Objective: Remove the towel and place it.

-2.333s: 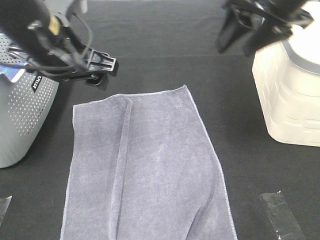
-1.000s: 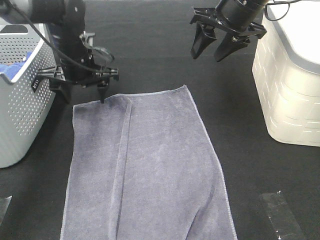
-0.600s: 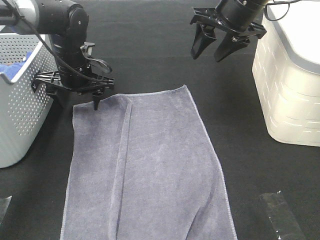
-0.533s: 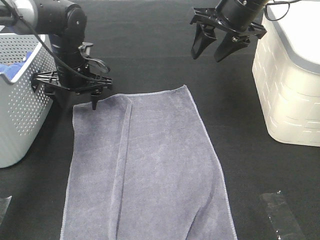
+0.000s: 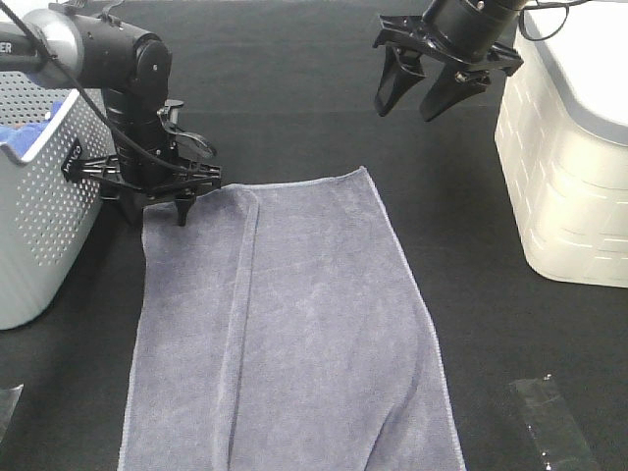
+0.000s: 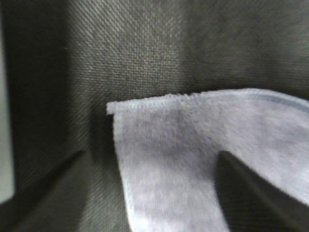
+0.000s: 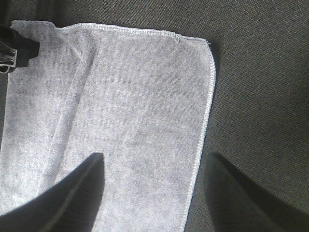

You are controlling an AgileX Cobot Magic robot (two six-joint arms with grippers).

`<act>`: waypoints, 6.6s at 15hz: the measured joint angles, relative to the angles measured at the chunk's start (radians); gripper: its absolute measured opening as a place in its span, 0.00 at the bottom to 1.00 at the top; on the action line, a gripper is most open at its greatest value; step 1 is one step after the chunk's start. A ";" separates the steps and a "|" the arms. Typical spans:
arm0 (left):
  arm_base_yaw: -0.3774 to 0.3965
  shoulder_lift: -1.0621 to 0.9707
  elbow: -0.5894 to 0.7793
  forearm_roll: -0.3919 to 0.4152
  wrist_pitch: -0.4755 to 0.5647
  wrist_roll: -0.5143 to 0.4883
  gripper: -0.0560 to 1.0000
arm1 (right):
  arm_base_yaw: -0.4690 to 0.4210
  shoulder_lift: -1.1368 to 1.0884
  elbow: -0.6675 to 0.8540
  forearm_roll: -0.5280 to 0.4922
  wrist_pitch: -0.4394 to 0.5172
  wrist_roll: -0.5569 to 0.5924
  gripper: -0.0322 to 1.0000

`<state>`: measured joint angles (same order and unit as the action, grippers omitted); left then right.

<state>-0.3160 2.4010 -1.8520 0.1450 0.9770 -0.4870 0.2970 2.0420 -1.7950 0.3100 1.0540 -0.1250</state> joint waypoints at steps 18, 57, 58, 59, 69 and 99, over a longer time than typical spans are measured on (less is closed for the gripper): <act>0.001 0.000 -0.070 0.000 -0.023 0.024 0.64 | 0.000 0.000 0.000 0.000 0.000 -0.012 0.59; 0.007 0.070 -0.193 -0.058 0.076 0.132 0.06 | 0.101 0.416 -0.230 -0.218 -0.200 0.063 0.55; 0.007 0.070 -0.193 -0.059 0.076 0.133 0.06 | 0.101 0.417 -0.230 -0.218 -0.214 0.063 0.55; 0.007 0.070 -0.193 -0.059 0.076 0.133 0.06 | 0.101 0.417 -0.230 -0.218 -0.224 0.063 0.55; 0.007 0.070 -0.193 -0.061 0.076 0.134 0.06 | 0.101 0.450 -0.233 -0.264 -0.256 0.064 0.53; 0.005 0.098 -0.209 0.116 -0.748 0.177 0.06 | -0.032 0.308 -0.233 -0.563 -0.636 0.266 0.03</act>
<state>-0.3110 2.4990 -2.0610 0.2610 0.2290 -0.3100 0.2650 2.3500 -2.0280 -0.2530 0.4180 0.1410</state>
